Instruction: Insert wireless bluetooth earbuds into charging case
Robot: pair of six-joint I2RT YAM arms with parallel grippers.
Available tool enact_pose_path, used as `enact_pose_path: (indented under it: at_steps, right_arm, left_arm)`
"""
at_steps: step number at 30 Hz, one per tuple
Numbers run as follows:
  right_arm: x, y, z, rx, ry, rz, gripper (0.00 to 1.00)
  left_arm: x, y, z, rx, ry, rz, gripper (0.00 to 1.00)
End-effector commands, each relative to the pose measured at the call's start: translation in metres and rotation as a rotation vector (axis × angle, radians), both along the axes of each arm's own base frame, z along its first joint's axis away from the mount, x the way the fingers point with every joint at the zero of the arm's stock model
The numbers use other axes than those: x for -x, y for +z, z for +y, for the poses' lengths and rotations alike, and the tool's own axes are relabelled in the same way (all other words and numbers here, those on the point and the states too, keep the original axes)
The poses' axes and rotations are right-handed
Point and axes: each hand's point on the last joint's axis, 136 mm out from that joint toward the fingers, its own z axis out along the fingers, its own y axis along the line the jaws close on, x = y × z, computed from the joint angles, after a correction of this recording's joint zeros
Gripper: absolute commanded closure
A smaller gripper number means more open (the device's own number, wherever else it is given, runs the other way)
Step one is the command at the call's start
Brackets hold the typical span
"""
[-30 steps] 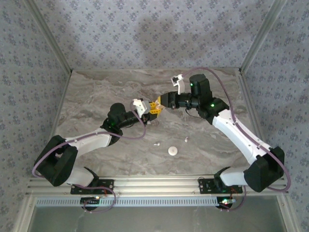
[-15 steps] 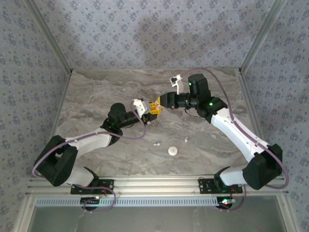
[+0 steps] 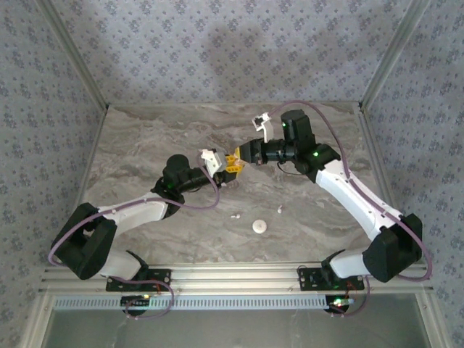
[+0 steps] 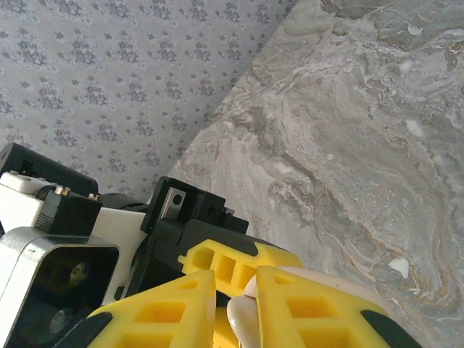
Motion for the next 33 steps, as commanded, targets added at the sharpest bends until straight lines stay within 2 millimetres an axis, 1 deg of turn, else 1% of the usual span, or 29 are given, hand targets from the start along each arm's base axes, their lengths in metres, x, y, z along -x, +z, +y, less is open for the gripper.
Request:
enact_pose_path:
  at_steps: [1,4,9,14,18,22,28,33]
  right_arm:
    - [0.006,-0.013,-0.004,0.067,0.023,0.027,0.76]
    - [0.004,-0.018,-0.007,0.097,0.021,0.014,0.76]
    - [0.006,-0.015,-0.005,0.093,0.063,-0.030,0.77]
    - [0.005,-0.014,-0.001,0.073,0.095,-0.036,0.78]
    - [0.007,-0.019,0.000,0.080,0.107,-0.025,0.79]
    - [0.013,-0.024,-0.001,0.104,0.131,-0.035,0.80]
    - [0.017,-0.031,-0.003,0.151,0.153,-0.086,0.80]
    - [0.018,-0.033,-0.008,0.198,0.183,-0.167,0.79]
  left_arm:
    - [0.001,0.042,-0.003,0.066,-0.009,-0.101,0.89]
    - [0.001,0.042,-0.002,0.067,-0.008,-0.101,0.89]
    - [0.002,0.042,-0.002,0.066,-0.012,-0.099,0.89]
    - [0.002,0.042,-0.002,0.067,-0.012,-0.099,0.89]
    - [0.002,0.045,-0.002,0.070,-0.010,-0.107,0.89]
    - [0.002,0.048,-0.002,0.073,-0.010,-0.113,0.89]
    - [0.005,0.050,-0.002,0.083,-0.022,-0.114,0.89]
    - [0.007,0.052,-0.001,0.085,-0.029,-0.118,0.89]
